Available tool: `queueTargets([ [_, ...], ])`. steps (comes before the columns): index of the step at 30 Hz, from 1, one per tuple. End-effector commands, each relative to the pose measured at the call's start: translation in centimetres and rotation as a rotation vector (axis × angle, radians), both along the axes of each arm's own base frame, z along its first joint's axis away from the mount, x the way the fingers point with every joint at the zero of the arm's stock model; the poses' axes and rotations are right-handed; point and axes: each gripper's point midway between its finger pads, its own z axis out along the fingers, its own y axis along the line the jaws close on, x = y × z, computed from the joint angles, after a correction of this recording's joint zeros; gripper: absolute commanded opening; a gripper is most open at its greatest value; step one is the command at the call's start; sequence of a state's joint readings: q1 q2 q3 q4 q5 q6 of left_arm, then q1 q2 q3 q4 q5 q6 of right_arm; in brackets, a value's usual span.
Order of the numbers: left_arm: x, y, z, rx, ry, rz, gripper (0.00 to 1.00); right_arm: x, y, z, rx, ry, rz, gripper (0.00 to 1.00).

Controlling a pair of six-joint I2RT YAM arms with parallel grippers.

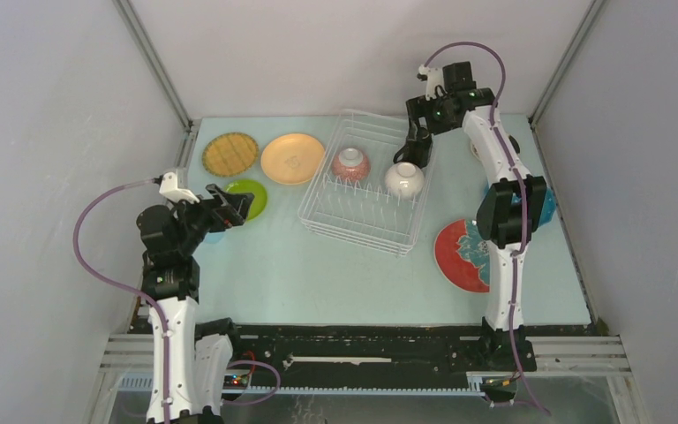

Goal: Unload the mixed dishes from the dish rack
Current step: Pick up the cup from the dish rack.

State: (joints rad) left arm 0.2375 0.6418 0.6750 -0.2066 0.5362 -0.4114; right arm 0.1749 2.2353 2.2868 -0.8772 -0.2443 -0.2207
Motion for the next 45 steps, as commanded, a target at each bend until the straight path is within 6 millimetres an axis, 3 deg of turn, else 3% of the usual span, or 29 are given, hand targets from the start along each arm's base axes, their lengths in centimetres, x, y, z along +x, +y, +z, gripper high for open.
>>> queueTargets([
  [1, 0.0, -0.4, 0.1, -0.008, -0.009, -0.024, 1.00, 1.7, 0.4, 0.9, 0.072, -0.027, -0.064, 0.94],
  [13, 0.2, -0.4, -0.3, -0.011, 0.007, -0.023, 1.00, 4.5, 0.2, -1.9, 0.040, -0.036, -0.198, 0.92],
  [25, 0.4, -0.4, -0.7, -0.016, 0.026, -0.028, 1.00, 5.7, 1.1, -4.2, 0.049, -0.017, -0.225, 0.96],
  [33, 0.6, -0.3, -1.0, -0.019, 0.041, -0.026, 1.00, 6.2, 0.9, -5.2, 0.049, -0.013, -0.275, 0.94],
  [37, 0.6, -0.3, -1.1, -0.018, 0.042, -0.027, 1.00, 6.1, 1.0, -5.2, 0.046, -0.009, -0.268, 0.86],
  [40, 0.6, -0.3, -1.0, -0.019, 0.042, -0.027, 1.00, 6.0, 1.3, -4.4, 0.057, -0.019, -0.245, 0.65],
  [45, 0.5, -0.4, -1.0, -0.019, 0.040, -0.029, 1.00, 5.4, 2.2, -0.9, 0.114, -0.057, -0.210, 0.49],
])
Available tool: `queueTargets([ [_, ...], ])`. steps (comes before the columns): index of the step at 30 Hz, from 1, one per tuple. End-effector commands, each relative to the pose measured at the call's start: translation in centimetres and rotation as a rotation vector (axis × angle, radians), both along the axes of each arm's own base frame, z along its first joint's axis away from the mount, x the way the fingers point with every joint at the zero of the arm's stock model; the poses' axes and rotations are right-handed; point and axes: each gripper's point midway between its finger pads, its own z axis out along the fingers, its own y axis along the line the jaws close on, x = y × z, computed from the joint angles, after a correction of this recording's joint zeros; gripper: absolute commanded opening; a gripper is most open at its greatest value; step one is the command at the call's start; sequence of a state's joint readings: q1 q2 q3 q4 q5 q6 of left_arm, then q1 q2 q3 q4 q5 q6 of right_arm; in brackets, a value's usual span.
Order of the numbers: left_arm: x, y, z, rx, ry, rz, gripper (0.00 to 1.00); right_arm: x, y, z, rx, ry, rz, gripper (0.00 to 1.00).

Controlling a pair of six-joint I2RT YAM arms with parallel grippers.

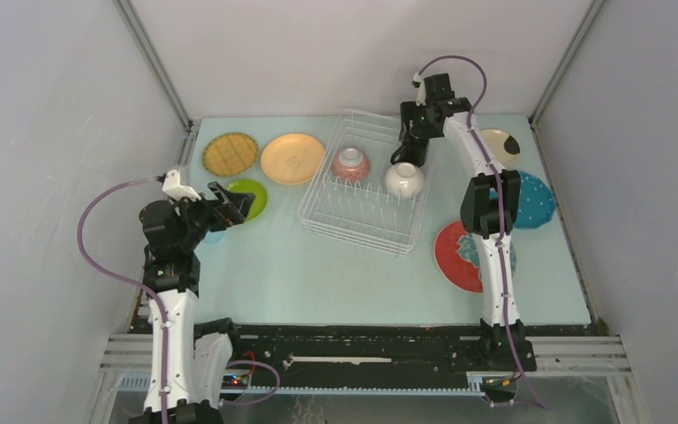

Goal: Unload the mixed dishes from the dish rack
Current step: Pick up the cup from the dish rack.

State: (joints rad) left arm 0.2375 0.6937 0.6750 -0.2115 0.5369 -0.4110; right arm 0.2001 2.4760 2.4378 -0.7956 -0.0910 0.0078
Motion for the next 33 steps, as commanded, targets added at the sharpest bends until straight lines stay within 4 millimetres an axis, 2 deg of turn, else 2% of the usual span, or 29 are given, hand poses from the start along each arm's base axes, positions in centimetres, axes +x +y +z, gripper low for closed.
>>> queueTargets([
  [1, -0.1, -0.5, 0.4, -0.007, -0.015, -0.029, 1.00, 0.4, 1.6, 7.0, 0.084, -0.132, 0.033, 0.48],
  [6, -0.2, -0.5, 0.4, -0.006, -0.016, -0.028, 1.00, -0.3, 1.9, 11.1, 0.176, -0.178, 0.041, 0.38],
  [14, -0.1, -0.4, 0.2, -0.002, -0.008, -0.025, 1.00, -1.7, 2.3, 15.3, 0.343, -0.189, 0.080, 0.19],
  [20, 0.1, -0.6, -0.1, -0.010, 0.007, -0.038, 1.00, -3.2, 3.3, 16.6, 0.488, -0.143, 0.121, 0.16],
  [25, 0.2, -1.3, 0.1, -0.043, -0.004, -0.076, 1.00, -5.4, 4.3, 16.8, 0.645, -0.066, 0.158, 0.14],
  [32, 0.0, -4.7, 1.3, -0.136, -0.044, -0.241, 1.00, -8.9, 4.3, 18.5, 0.824, -0.019, 0.185, 0.14],
  [33, -0.1, -5.4, 1.6, -0.136, -0.056, -0.271, 1.00, -9.6, 4.2, 17.9, 0.850, 0.007, 0.176, 0.13],
])
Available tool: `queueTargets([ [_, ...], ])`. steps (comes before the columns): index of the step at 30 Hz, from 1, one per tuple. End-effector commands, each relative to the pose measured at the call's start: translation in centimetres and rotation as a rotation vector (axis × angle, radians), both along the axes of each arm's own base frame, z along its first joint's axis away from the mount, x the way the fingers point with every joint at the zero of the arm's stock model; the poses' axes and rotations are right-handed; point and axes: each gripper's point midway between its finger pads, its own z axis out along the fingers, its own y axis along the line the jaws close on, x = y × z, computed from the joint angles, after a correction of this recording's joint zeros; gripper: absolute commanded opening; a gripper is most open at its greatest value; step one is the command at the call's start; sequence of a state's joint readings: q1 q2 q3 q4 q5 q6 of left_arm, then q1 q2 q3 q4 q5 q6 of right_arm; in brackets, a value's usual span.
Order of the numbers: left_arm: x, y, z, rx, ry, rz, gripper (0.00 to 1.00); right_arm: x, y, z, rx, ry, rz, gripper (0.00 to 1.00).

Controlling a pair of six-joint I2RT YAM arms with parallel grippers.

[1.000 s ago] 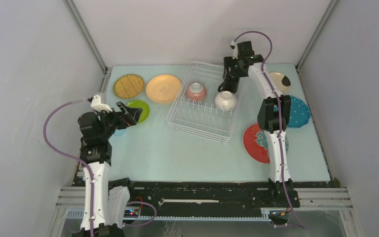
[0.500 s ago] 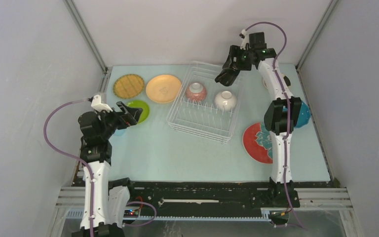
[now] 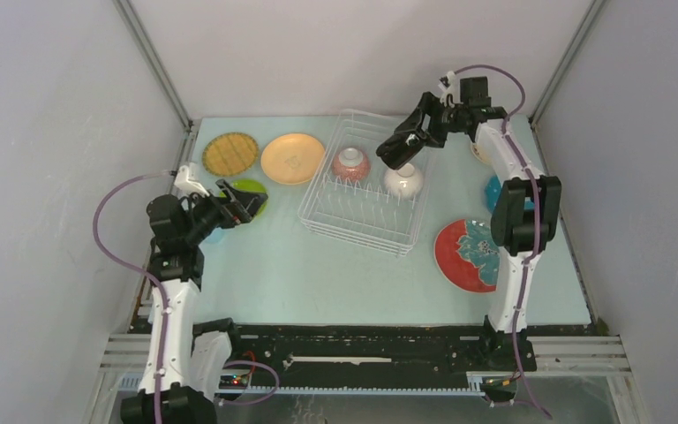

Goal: Unload the mixed dishes from the dish rack
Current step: Pick up the cup from the dish rack, then place the cup at the center of the board.

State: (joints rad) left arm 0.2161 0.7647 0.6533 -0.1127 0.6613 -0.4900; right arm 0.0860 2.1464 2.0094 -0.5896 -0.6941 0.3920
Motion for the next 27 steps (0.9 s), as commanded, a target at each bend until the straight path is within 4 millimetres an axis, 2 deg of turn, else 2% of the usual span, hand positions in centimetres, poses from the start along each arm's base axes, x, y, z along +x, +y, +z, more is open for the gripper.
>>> queueTargets([
  [1, -0.7, -3.8, 2.2, -0.042, -0.092, -0.168, 1.00, -3.1, 0.8, 9.5, 0.226, -0.145, 0.050, 0.13],
  [4, -1.1, -6.4, 2.7, -0.060, -0.102, -0.242, 1.00, -5.2, 0.8, 9.8, 0.296, -0.113, 0.049, 0.13],
  [9, -2.7, -12.8, 5.5, -0.103, -0.196, -0.359, 1.00, -8.1, 0.8, 10.1, 0.364, -0.083, 0.040, 0.13],
  [15, -1.9, -18.0, 7.1, -0.208, -0.268, -0.361, 1.00, -11.6, 1.1, 10.7, 0.432, -0.059, 0.068, 0.13],
  [21, -1.5, -24.0, 8.6, -0.259, -0.333, -0.458, 1.00, -14.4, 1.8, 11.1, 0.488, -0.050, 0.130, 0.14],
  [27, 0.3, -27.2, 8.4, -0.306, -0.335, -0.470, 1.00, -15.8, 2.1, 11.4, 0.526, -0.044, 0.169, 0.14],
])
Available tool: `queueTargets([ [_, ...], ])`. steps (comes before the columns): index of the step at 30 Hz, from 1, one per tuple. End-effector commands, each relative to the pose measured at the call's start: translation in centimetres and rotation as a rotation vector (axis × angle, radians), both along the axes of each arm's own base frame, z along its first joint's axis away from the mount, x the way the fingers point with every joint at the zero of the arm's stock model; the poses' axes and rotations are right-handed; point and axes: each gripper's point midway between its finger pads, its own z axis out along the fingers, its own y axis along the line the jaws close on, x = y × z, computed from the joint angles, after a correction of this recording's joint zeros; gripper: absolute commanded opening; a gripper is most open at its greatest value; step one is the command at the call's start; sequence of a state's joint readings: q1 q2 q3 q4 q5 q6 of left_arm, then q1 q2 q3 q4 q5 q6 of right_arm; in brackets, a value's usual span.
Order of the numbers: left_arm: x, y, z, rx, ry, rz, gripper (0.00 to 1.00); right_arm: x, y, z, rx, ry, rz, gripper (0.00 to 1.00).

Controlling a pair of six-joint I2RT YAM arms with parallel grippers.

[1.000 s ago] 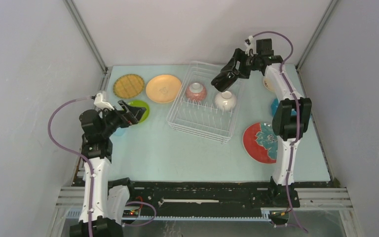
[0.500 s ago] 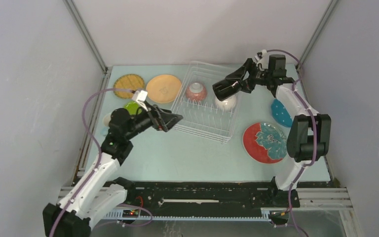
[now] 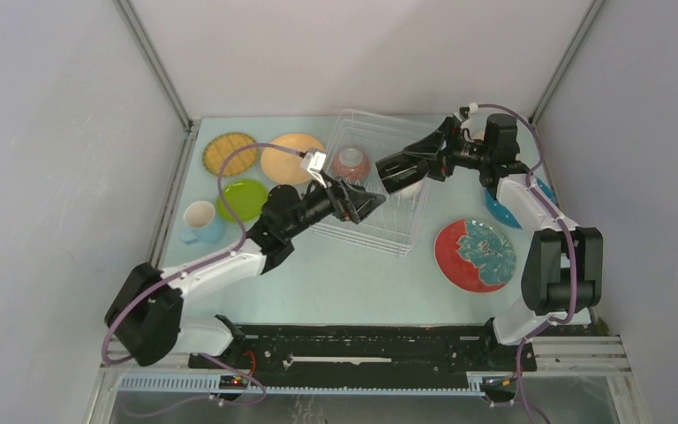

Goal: Unload the mixed dishes from the dish rack
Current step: Place the cup at the center of the board.

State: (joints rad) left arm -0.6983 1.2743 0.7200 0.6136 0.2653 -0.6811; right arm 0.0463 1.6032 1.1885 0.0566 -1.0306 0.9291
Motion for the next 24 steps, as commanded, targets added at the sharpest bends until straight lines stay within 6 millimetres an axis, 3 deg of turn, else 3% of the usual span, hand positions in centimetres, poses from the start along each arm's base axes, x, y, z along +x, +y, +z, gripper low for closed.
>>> queueTargets([
  [1, 1.5, -1.4, 6.3, -0.181, -0.139, 0.027, 1.00, -2.2, 0.8, 5.1, 0.074, -0.140, 0.080, 0.14],
  [7, 3.2, -3.7, 5.3, -0.235, -0.084, 0.013, 0.91, -2.9, 1.3, 5.4, 0.091, -0.141, 0.111, 0.14],
  [13, 3.6, -4.9, 6.0, -0.291, -0.078, -0.026, 0.71, -3.4, 1.6, 5.7, 0.097, -0.147, 0.129, 0.14],
  [18, 3.5, -5.3, 6.3, -0.345, -0.096, -0.053, 0.44, -3.7, 1.7, 5.9, 0.102, -0.156, 0.135, 0.15],
  [22, 3.2, -5.6, 6.4, -0.362, -0.113, -0.083, 0.09, -3.7, 1.6, 5.8, 0.108, -0.161, 0.138, 0.16],
  [24, 3.1, -5.6, 6.5, -0.364, -0.119, -0.089, 0.00, -3.8, 1.6, 5.8, 0.110, -0.165, 0.142, 0.17],
])
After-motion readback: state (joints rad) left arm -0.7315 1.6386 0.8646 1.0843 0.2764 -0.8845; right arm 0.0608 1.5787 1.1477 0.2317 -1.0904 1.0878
